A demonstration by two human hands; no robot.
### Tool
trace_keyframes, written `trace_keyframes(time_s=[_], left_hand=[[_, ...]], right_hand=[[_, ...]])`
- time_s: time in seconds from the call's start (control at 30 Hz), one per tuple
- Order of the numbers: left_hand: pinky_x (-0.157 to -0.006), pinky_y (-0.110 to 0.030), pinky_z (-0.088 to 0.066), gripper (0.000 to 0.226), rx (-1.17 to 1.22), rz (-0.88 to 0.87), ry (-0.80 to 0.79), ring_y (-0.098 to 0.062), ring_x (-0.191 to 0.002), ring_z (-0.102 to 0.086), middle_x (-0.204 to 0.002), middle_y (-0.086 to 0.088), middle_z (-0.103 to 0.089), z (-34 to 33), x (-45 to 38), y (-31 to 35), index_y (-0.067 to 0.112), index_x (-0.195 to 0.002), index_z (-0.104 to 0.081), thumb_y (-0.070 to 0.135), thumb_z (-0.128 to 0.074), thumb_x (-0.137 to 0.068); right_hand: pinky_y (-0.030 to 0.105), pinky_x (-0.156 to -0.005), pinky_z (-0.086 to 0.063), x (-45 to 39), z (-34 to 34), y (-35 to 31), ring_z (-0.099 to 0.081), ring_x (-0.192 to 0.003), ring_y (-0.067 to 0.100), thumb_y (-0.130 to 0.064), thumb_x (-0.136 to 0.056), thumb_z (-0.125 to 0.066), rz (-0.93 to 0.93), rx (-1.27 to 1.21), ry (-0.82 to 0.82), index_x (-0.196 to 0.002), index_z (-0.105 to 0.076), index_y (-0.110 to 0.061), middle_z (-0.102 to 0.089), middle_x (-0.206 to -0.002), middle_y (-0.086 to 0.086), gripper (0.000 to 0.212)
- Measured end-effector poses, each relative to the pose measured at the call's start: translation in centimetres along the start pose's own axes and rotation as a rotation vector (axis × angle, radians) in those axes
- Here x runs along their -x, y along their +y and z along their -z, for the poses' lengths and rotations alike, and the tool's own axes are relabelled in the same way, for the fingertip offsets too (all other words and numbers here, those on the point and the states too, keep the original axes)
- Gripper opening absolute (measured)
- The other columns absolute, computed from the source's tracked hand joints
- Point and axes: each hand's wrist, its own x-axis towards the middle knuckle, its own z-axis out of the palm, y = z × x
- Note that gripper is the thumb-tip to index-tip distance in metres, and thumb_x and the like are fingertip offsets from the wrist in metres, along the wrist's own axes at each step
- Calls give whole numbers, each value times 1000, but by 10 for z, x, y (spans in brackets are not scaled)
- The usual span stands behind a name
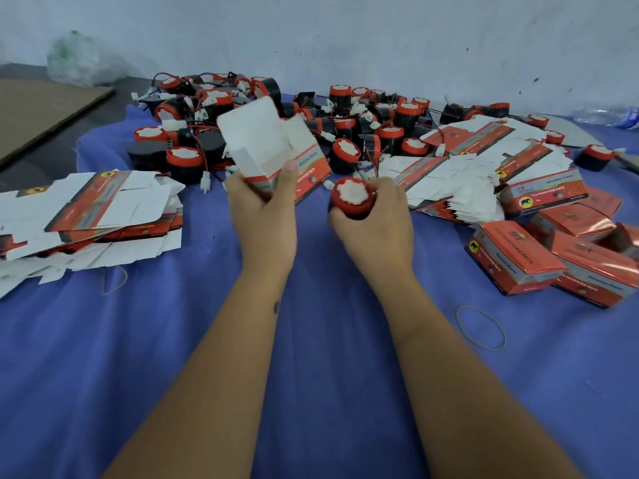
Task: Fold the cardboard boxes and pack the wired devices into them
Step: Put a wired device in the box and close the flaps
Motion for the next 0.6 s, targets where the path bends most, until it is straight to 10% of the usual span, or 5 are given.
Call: trace_keyframes(time_s=[0.23, 0.37, 0.6], left_hand=[[-61, -9, -43, 54, -284, 59, -261, 1, -84, -57, -97, 15, -60, 13, -12, -11, 25, -124, -53, 29, -81, -78], [-73, -11, -50, 47, -291, 47, -442, 5, -95, -60, -106, 18, -64, 16, -10, -11, 29, -118, -55, 26, -82, -79], [-69, -11, -53, 49, -300, 34, -571, 15, -84, -63, -102, 18, -66, 21, -14, -9, 23, -119, -59, -5, -71, -80]], right_hand=[[18, -90, -45, 4, 15, -10, -49, -108, 19, -12, -75, -75, 406, -131, 383, -121, -56, 0, -47, -119, 14, 51], [40, -91, -47, 7, 13, -13, -56, -109, 30, -14, -73, -73, 622, 205, 232, -124, -59, -3, -59, -120, 14, 54], [38, -95, -42, 10, 10, -10, -57, -108, 26, -22, -77, -71, 572, 185, -35, -133, -50, -11, -60, -124, 4, 61]])
